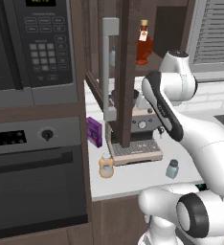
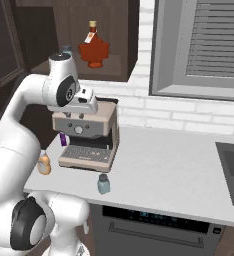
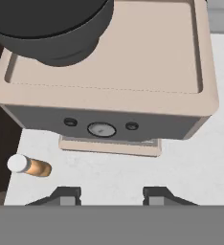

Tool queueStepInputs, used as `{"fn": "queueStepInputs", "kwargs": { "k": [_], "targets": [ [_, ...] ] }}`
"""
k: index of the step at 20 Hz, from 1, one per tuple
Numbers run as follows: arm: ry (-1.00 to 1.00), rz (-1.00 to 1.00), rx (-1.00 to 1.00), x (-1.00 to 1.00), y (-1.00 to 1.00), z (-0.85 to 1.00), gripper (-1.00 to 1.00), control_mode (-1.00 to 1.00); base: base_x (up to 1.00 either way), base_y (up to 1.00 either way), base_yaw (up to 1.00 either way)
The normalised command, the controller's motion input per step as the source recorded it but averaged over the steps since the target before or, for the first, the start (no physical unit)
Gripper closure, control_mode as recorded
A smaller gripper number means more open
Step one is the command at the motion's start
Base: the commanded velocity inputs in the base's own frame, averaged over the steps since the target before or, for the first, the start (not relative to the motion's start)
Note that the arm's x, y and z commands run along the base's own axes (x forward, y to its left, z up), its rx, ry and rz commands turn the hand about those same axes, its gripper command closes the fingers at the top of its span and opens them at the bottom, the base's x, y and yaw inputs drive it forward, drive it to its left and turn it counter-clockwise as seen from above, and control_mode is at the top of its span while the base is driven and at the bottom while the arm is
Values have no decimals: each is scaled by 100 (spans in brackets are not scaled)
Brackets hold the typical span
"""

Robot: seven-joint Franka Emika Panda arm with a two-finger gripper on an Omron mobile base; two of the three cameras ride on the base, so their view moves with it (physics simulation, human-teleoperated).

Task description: Put the shaker and condiment bottle from the counter next to their counterparts in the cabinet.

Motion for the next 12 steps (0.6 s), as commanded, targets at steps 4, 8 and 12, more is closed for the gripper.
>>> {"fn": "queueStepInputs", "kwargs": {
  "k": [4,8,12],
  "targets": [
    [-5,0,0,-18,0,0,-100,-100,0,0,0],
    [-9,0,0,-19,0,0,-100,-100,0,0,0],
    [-1,0,0,-6,0,0,-100,-100,0,0,0]
  ]
}}
